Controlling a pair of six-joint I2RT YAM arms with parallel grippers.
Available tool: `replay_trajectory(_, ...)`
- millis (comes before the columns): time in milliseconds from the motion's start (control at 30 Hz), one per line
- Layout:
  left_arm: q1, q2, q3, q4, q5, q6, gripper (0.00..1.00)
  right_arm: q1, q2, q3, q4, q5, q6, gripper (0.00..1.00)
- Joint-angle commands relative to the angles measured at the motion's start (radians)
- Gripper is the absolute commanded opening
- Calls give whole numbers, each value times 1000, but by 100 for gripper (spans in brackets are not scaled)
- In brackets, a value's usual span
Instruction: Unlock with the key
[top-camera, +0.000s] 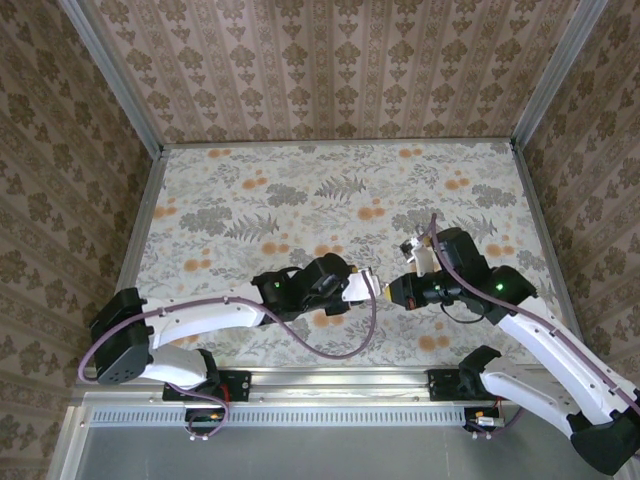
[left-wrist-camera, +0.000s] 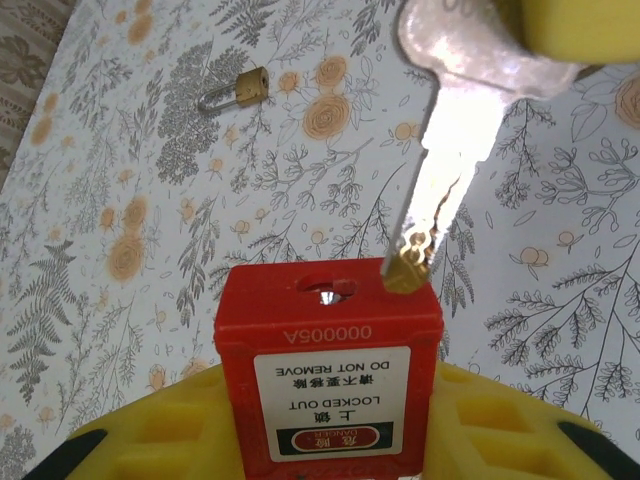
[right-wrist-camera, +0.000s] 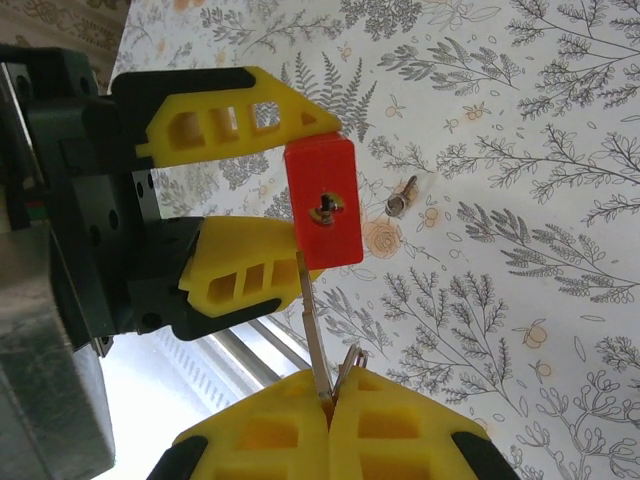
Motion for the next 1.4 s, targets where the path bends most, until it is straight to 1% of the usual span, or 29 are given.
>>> replay_trajectory(0,-21,17,45,-36,-11,30,0,7,-1,31,-14,49,-16,0)
replay_trajectory(233,-40,15,42,-27,-32,44,0,4,9,22,-14,41,-20,0)
replay_trajectory(300,-43,9,37,-20,-39,49,0,-3,13,13,-3,10,-14,0)
replay_trajectory(600,-47,0,24,-8,-68,67,0,-23,17,-5,3,-42,1,0)
replay_trajectory(1100,-51,-3,19,-4,-87,76,0,-49,14,-20,-28,-59,-19,0)
replay_trajectory(1367,-58,-4,20,-5,-93,83,0,-62,20,-40,0,-89,-16,0)
